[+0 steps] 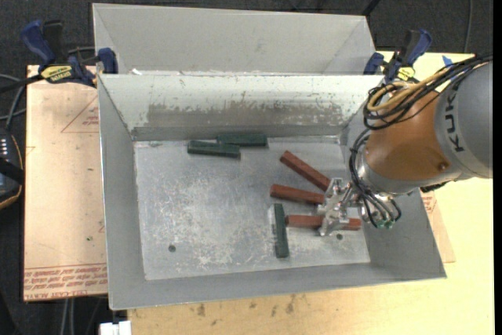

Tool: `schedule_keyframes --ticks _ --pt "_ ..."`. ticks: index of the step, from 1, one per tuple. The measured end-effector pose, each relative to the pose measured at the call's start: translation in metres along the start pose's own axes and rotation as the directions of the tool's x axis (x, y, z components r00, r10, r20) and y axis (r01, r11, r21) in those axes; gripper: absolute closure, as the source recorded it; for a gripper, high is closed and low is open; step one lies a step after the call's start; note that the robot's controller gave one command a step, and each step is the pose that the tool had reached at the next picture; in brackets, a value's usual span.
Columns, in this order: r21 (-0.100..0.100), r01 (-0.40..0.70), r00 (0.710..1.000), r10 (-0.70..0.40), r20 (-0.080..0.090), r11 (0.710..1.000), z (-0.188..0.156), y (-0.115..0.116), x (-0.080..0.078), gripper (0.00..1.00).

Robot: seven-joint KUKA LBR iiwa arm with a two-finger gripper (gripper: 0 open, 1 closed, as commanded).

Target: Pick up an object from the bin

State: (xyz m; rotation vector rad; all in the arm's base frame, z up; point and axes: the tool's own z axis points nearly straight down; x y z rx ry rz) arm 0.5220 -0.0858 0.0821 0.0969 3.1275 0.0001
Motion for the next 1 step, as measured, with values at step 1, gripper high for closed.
schedule_keyframes --ticks 1 --pt "0.000 -0.026 1.000 0.026 -0.007 1.000 -0.1573 0.0026 0.0046 1.00"
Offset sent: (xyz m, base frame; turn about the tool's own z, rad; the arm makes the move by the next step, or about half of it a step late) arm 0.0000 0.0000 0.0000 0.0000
